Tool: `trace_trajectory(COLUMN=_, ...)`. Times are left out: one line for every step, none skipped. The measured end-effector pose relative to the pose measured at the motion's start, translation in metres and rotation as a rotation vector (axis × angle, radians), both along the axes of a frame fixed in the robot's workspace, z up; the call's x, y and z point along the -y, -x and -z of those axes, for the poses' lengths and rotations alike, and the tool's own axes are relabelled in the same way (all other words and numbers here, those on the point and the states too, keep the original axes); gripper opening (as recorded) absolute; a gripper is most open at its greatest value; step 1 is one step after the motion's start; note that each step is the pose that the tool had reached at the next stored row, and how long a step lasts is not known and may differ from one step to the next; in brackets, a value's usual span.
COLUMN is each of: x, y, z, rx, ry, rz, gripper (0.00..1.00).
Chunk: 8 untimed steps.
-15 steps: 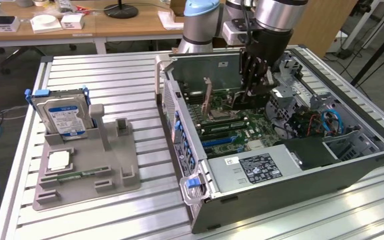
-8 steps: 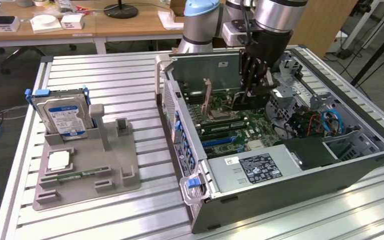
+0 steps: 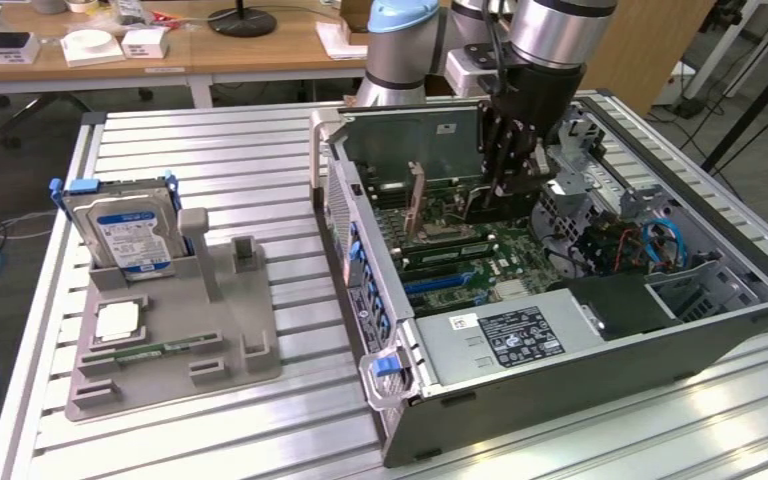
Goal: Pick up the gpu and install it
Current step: 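Insert the gpu into the slot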
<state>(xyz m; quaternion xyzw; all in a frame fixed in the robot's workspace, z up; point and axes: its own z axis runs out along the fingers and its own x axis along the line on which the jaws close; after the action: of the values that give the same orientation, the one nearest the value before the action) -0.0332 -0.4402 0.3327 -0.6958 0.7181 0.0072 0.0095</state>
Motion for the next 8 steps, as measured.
trace_trajectory(x=0.0, y=0.0, z=0.0, rx=0.0, ry=0.0, rz=0.0, gripper=0.26)
trace_trajectory(x=0.0, y=0.0, z=0.0, rx=-0.0001, ry=0.0, rz=0.0, gripper=0.26)
trace_trajectory(x=0.0002, y=0.0, z=0.0, rx=-0.0001, ry=0.0, rz=0.0, gripper=0.26)
trace_trajectory(x=0.0009, y=-0.0001, z=0.0, rx=-0.0001, ry=0.0, rz=0.0, gripper=0.26)
trace_trajectory(x=0.0018, y=-0.0001, z=0.0, rx=0.0, ry=0.0, rz=0.0, gripper=0.26)
trace_trajectory(x=0.003, y=0.0, z=0.0, rx=-0.0001, ry=0.0, rz=0.0, gripper=0.26)
trace_trajectory(x=0.0046, y=0.0, z=0.0001, rx=-0.0001, ry=0.0, rz=0.0, gripper=0.26)
trace_trajectory(x=0.0064, y=0.0001, z=0.0003, rx=0.0, ry=0.0, rz=0.0, gripper=0.26)
